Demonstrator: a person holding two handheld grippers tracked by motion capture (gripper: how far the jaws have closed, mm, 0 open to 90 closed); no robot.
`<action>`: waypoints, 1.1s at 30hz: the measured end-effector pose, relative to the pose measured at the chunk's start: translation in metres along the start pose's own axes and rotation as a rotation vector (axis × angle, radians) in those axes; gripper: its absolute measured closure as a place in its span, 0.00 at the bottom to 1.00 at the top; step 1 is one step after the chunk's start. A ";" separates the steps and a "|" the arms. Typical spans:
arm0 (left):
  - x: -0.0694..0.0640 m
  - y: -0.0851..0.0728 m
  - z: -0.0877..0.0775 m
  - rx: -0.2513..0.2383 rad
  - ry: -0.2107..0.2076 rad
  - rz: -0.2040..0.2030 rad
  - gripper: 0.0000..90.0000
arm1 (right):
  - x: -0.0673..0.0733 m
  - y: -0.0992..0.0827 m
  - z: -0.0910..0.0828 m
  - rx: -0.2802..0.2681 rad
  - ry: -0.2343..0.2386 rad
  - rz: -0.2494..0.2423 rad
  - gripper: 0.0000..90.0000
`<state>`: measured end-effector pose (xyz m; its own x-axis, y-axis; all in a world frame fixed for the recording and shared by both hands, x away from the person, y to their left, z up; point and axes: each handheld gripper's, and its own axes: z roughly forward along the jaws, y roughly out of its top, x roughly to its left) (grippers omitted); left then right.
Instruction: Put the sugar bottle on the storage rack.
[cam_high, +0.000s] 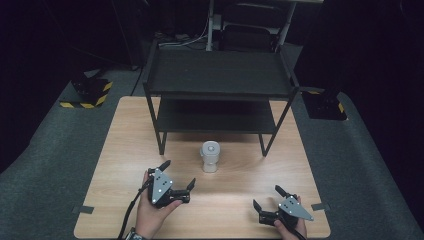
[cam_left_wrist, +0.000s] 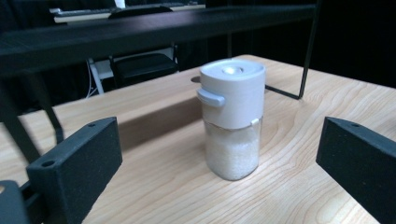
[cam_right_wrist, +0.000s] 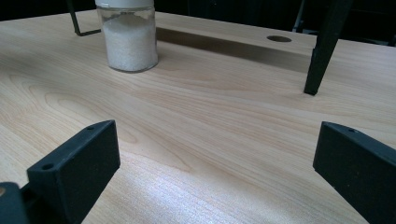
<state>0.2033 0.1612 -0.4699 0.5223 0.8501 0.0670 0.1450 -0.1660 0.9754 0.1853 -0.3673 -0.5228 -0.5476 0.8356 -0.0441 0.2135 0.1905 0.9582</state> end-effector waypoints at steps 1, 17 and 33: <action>-0.002 -0.001 0.005 0.003 -0.001 -0.002 0.01 | 0.000 0.000 0.000 0.000 0.001 0.000 0.00; -0.025 -0.020 0.073 0.028 -0.005 -0.070 0.01 | -0.002 -0.001 0.000 -0.005 0.010 -0.002 0.00; -0.063 -0.024 0.122 0.012 0.134 -0.099 0.08 | -0.003 -0.002 -0.001 -0.014 0.018 -0.002 0.00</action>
<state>0.2694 0.0506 -0.5227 0.3886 0.9214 -0.0013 0.2006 -0.0833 0.9761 0.1859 -0.3710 -0.5248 -0.5627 0.8256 -0.0409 0.2014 0.1848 0.9619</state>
